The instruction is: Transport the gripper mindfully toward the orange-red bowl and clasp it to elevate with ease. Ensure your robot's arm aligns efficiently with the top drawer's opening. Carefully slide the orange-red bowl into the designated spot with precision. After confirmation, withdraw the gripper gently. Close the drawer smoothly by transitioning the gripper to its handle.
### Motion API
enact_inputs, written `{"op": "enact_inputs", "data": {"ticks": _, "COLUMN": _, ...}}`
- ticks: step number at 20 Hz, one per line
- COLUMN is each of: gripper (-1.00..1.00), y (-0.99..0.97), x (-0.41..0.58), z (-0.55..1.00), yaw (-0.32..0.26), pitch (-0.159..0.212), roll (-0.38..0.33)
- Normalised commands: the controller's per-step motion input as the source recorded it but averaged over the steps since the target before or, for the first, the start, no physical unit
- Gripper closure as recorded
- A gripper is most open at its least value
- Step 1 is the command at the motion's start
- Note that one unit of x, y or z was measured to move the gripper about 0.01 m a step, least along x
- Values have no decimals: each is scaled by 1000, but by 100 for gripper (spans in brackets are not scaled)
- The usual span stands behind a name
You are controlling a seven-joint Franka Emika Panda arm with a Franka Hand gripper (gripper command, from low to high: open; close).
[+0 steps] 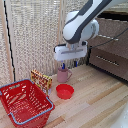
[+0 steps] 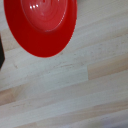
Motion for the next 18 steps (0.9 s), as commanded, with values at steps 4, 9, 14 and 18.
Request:
{"op": "enact_inputs", "data": {"ticks": 4, "gripper": -100, "y": -81, "x": -103, "z": -459, "yaw": 0, "pitch": 0, "roll": -64}}
{"op": "enact_inputs", "data": {"ticks": 9, "gripper": -100, "y": -39, "x": -134, "z": -459, "yaw": 0, "pitch": 0, "roll": -91}}
{"op": "enact_inputs", "data": {"ticks": 14, "gripper": -100, "y": 0, "x": -67, "z": -478, "yaw": 11, "pitch": 0, "roll": -113}}
{"op": "enact_inputs", "data": {"ticks": 18, "gripper": -100, "y": 0, "x": -70, "z": -434, "yaw": 18, "pitch": 0, "roll": -112}}
